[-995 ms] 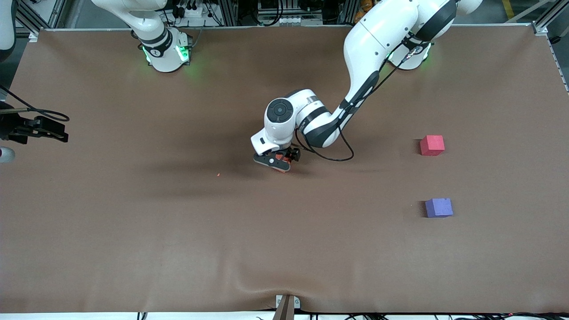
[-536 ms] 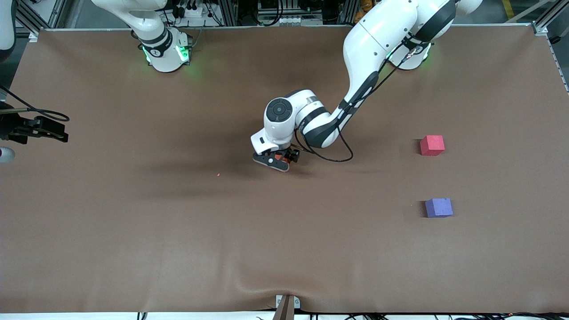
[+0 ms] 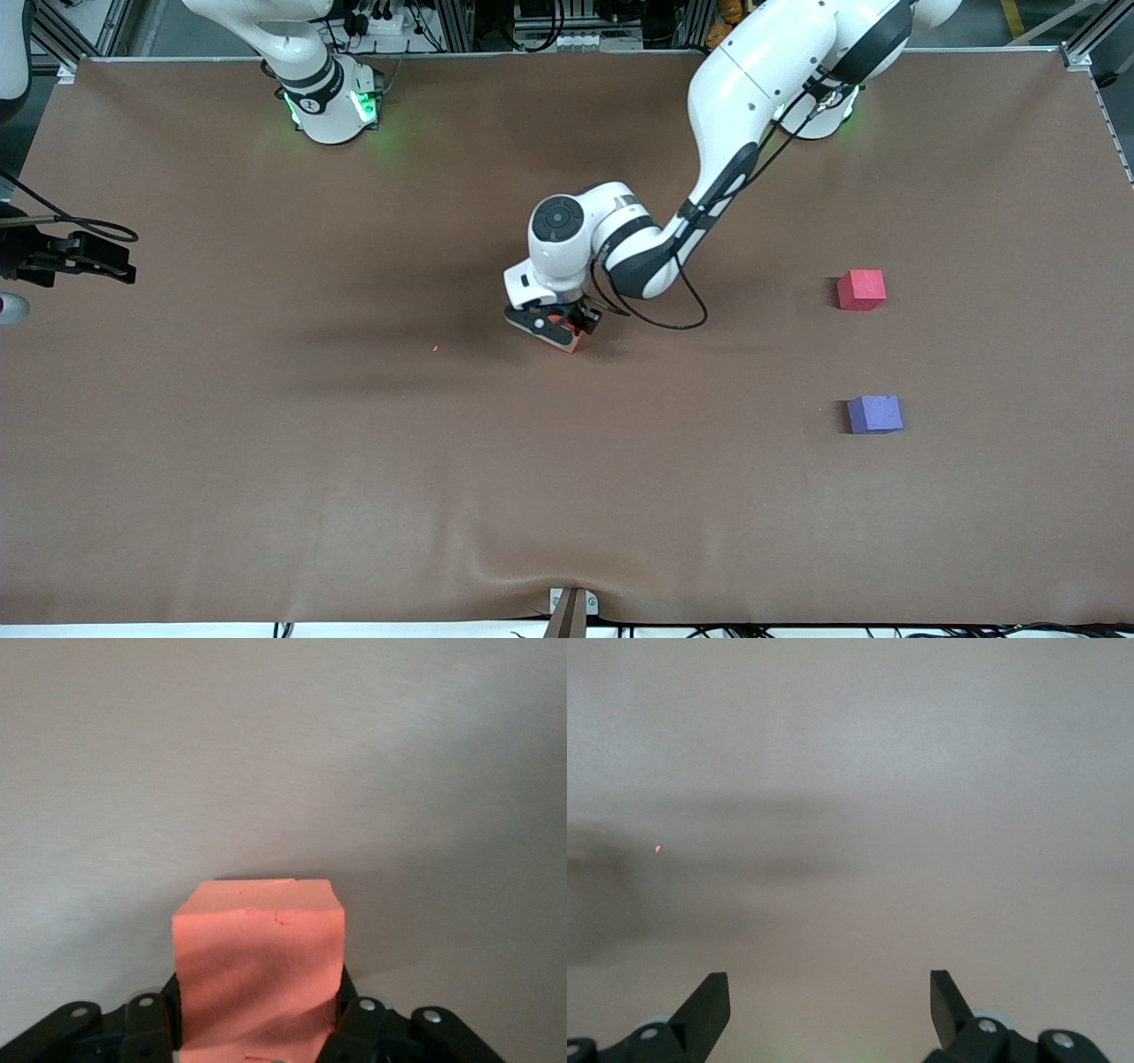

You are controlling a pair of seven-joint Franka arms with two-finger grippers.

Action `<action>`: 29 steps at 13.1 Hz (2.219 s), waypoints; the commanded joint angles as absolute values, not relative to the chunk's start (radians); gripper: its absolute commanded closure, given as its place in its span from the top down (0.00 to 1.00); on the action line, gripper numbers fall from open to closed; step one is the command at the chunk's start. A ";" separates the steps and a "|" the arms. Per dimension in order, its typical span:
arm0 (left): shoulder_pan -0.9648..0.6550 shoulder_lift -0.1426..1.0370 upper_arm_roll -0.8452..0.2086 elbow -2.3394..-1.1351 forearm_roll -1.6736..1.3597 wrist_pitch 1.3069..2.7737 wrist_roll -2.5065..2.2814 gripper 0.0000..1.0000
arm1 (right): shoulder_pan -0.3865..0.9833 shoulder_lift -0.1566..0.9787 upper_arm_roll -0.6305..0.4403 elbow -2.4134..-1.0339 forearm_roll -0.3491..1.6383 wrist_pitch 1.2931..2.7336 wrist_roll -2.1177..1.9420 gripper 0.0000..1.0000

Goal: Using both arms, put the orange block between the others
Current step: 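Carry the orange cube with the left gripper toward the blue cube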

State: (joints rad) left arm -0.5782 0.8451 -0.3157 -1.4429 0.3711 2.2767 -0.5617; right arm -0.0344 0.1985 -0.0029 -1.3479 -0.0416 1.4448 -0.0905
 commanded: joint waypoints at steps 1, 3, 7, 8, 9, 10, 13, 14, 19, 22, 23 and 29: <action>-0.519 0.732 -0.325 -1.506 0.394 2.165 -0.545 0.00 | -0.044 0.196 0.002 -1.350 -0.023 1.450 -0.084 1.00; -0.462 0.657 -0.328 -1.567 0.381 2.122 -0.545 0.00 | -0.044 0.196 0.002 -1.350 -0.023 1.450 -0.084 1.00; -0.287 0.508 -0.342 -1.736 0.354 2.129 -0.545 0.00 | -0.048 0.196 0.002 -1.350 -0.023 1.450 -0.084 1.00; -0.220 0.477 -0.369 -1.776 0.353 2.134 -0.545 0.00 | -0.048 0.196 0.002 -1.350 -0.023 1.450 -0.084 1.00; -0.137 0.453 -0.408 -1.813 0.353 2.137 -0.545 0.00 | -0.048 0.196 0.000 -1.350 -0.023 1.450 -0.084 1.00; -0.051 0.430 -0.441 -1.844 0.353 2.137 -0.545 0.00 | -0.048 0.196 0.002 -1.350 -0.023 1.450 -0.084 1.00; 0.177 0.410 -0.501 -1.873 0.357 2.144 -0.503 0.00 | -0.048 0.196 0.002 -1.350 -0.023 1.450 -0.084 1.00; 0.237 0.411 -0.502 -1.873 0.365 2.148 -0.488 0.00 | -0.048 0.196 0.002 -1.350 -0.023 1.450 -0.084 1.00; 0.477 0.416 -0.503 -1.923 0.419 2.239 -0.333 0.00 | -0.048 0.196 0.002 -1.350 -0.023 1.450 -0.084 1.00; 0.480 0.367 -0.567 -2.018 0.413 2.240 -0.325 0.00 | -0.045 0.195 0.002 -1.348 -0.025 1.442 -0.081 1.00; 0.480 0.358 -0.592 -2.038 0.410 2.240 -0.330 0.00 | -0.046 0.189 -0.002 -1.348 -0.025 1.437 -0.081 1.00; 0.613 0.362 -0.712 -2.077 0.407 2.240 -0.247 0.00 | -0.046 0.179 -0.005 -1.342 -0.021 1.370 -0.020 1.00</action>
